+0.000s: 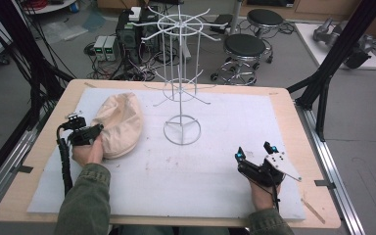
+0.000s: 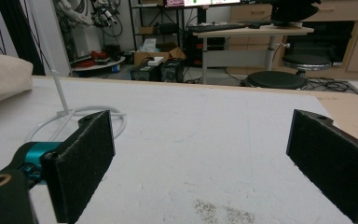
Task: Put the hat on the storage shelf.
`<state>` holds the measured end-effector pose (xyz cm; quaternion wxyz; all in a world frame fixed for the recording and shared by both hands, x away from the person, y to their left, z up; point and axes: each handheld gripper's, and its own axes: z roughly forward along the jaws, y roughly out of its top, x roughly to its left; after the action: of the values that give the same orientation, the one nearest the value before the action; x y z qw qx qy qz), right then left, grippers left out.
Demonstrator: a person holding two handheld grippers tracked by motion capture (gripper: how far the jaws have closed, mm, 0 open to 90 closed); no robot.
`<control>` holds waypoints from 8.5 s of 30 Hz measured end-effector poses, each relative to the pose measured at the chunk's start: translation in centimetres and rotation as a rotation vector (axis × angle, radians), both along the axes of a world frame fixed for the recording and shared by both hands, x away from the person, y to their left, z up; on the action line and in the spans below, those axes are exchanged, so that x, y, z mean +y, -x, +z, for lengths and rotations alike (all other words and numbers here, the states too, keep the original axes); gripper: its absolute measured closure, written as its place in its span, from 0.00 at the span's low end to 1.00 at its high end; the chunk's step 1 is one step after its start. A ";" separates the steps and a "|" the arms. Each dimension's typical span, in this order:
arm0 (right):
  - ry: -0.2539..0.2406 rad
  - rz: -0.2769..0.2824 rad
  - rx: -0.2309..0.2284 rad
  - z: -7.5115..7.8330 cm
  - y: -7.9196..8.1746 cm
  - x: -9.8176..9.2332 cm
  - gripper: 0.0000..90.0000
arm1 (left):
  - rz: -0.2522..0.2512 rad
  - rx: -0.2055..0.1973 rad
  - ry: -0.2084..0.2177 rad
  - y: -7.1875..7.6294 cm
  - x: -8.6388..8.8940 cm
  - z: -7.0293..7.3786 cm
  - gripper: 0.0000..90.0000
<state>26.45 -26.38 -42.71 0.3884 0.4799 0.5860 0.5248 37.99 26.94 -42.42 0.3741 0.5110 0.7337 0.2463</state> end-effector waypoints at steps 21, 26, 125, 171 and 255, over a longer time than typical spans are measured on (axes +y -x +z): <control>0.005 -0.001 -0.008 0.0 0.1 0.0 0.07 | -0.041 -0.318 0.123 1.9 1.2 2.9 0.87; 0.005 0.000 -0.005 0.0 0.0 0.0 0.07 | -0.038 -0.388 0.109 2.4 1.5 4.7 0.86; -0.003 0.026 -0.009 0.1 0.2 -0.2 0.07 | -0.401 -1.060 0.048 1.7 -7.0 25.3 0.85; 0.005 0.013 -0.012 0.1 0.5 0.0 0.07 | -0.428 -0.978 0.063 2.5 -5.4 17.4 0.60; 0.020 0.009 -0.002 0.0 0.4 0.2 0.07 | -0.058 -0.650 -0.301 9.8 1.4 3.3 0.24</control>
<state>26.02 -26.18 -42.71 0.3913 0.4727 0.5933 0.5211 28.15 28.33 -39.13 0.5154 0.4756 0.5171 0.4907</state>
